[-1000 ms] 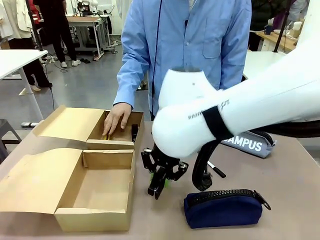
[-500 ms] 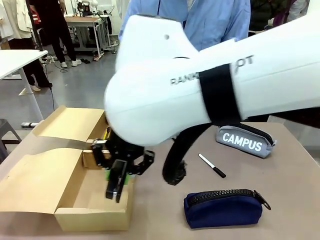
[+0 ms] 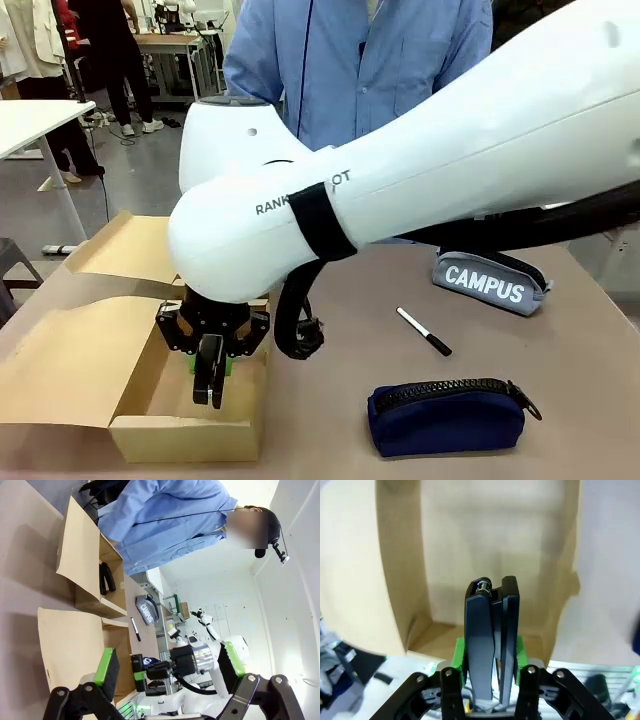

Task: Place items inside the box.
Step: Pick up a Pencil pouch or Stapler and place it inside the Mailer Box closest to the robot.

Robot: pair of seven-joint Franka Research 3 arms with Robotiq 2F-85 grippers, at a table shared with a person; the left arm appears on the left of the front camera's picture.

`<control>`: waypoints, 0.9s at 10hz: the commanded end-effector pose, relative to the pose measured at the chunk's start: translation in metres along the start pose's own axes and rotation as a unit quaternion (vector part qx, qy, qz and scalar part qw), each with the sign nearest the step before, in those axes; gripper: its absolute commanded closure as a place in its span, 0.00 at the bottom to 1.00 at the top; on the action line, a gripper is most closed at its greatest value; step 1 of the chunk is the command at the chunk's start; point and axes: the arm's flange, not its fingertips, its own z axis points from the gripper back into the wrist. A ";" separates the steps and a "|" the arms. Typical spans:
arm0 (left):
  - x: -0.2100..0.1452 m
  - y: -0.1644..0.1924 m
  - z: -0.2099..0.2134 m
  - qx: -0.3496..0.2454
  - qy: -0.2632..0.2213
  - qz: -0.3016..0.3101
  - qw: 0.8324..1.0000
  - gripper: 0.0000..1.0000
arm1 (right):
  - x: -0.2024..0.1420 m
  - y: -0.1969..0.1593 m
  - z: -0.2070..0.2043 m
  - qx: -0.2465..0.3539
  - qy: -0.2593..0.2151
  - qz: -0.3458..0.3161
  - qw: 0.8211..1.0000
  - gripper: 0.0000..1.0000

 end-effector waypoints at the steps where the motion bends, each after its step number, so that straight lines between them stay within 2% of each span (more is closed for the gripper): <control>1: 0.000 -0.002 -0.001 -0.010 -0.004 -0.011 1.000 0.00 | 0.015 0.017 -0.003 -0.024 -0.004 -0.028 0.999 1.00; 5: 0.000 -0.002 -0.001 -0.010 -0.004 -0.011 1.000 0.00 | 0.020 0.005 -0.006 -0.040 -0.017 -0.037 0.998 1.00; 6: 0.000 -0.002 -0.001 -0.010 -0.004 -0.011 1.000 0.00 | 0.021 0.003 -0.006 -0.043 -0.018 -0.041 0.998 0.17; 7: 0.000 -0.002 -0.001 -0.010 -0.004 -0.011 1.000 0.00 | 0.021 0.002 -0.006 -0.046 -0.024 -0.042 0.998 0.01; 9: 0.000 -0.002 -0.001 -0.010 -0.004 -0.011 1.000 0.00 | 0.022 0.002 -0.007 -0.045 -0.024 -0.041 0.998 0.00</control>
